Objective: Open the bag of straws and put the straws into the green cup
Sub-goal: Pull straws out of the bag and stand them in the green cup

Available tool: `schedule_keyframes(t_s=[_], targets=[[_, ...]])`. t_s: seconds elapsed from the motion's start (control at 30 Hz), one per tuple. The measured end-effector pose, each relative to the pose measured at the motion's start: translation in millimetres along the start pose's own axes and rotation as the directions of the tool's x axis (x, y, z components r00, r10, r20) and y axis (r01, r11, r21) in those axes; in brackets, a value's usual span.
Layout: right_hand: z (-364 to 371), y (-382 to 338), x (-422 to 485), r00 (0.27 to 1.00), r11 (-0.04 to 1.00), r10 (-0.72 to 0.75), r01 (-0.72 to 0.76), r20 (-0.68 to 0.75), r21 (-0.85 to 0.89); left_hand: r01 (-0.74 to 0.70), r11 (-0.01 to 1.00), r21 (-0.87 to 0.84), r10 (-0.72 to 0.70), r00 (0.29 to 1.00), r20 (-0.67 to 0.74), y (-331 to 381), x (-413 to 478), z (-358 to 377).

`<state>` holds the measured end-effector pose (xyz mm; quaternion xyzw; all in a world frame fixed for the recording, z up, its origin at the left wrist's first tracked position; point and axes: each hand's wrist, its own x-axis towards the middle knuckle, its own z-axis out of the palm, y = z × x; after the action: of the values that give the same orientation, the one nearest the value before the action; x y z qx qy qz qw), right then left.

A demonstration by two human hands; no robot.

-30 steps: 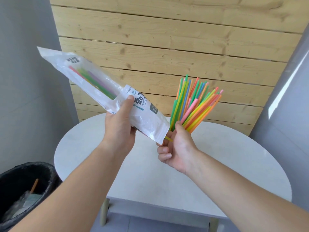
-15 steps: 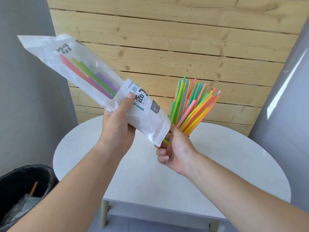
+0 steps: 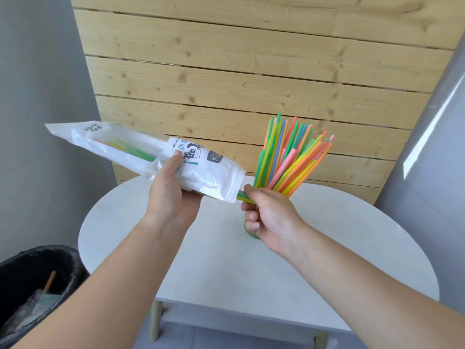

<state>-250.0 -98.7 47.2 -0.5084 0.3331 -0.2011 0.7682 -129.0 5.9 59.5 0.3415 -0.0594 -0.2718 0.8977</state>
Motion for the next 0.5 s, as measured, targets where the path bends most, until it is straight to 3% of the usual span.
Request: schedule_keyframes(t_s=[0.27, 0.5], targets=[[-2.8, -5.5, -2.7, 1.000, 0.999, -0.013, 0.012, -0.010, -0.038, 0.018, 0.998, -0.056, -0.020, 0.999, -0.033, -1.4, 4.9, -3.7], [-8.1, -12.2, -0.1, 0.980, 0.980, -0.190, 0.185, -0.065, -0.080, 0.029, 0.991, -0.128, -0.044, 0.992, -0.122, 1.8, 8.6, -9.7]])
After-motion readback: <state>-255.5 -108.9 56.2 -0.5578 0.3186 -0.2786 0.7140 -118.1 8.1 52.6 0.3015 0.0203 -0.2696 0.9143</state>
